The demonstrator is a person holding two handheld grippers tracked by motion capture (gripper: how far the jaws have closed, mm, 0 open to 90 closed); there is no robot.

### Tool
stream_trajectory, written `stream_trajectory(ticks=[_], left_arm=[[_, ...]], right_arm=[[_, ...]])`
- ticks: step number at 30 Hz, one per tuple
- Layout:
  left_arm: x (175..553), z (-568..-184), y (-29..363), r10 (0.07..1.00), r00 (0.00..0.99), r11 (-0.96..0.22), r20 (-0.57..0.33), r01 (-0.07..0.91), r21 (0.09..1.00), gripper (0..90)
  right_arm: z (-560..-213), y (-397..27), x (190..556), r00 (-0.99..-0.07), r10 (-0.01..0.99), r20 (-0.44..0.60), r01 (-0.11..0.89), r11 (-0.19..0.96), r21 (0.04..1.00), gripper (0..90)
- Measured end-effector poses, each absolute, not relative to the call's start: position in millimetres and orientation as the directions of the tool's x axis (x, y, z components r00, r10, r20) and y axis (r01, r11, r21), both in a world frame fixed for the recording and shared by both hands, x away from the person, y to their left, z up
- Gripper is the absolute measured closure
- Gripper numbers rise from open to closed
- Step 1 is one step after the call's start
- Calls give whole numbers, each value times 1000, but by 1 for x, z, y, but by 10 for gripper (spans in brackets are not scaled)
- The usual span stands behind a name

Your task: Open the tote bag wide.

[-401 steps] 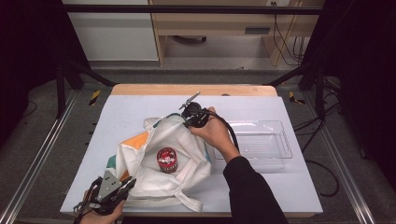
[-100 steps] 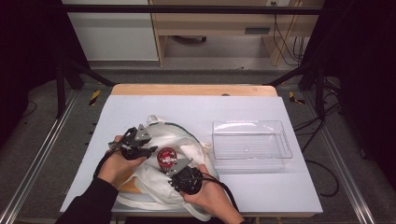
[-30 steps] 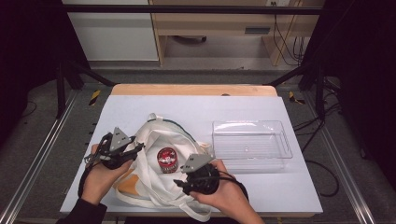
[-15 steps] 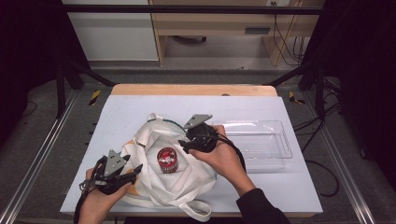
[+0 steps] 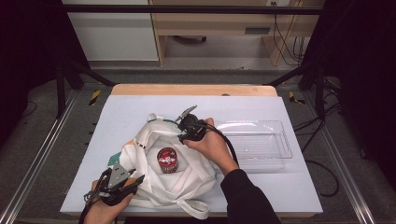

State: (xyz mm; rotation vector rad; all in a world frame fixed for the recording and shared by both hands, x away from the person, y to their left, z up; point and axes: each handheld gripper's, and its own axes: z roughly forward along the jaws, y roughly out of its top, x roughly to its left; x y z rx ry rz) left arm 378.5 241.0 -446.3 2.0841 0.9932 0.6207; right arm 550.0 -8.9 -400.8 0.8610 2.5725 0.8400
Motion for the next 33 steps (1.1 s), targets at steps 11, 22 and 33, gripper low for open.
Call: stream_trajectory(ticks=[11, 22, 33], left_arm=[[374, -444, 241, 792, 596, -458, 134, 433, 776, 797], [368, -448, 243, 785, 595, -491, 173, 428, 759, 806], [368, -448, 249, 815, 563, -425, 139, 416, 804, 666]], right_arm=[[-401, -11, 546, -760, 629, -165, 439, 684, 583, 861], [-403, -17, 555, -703, 691, -169, 506, 652, 564, 753], [-376, -34, 513, -719, 683, -126, 424, 575, 700, 611]])
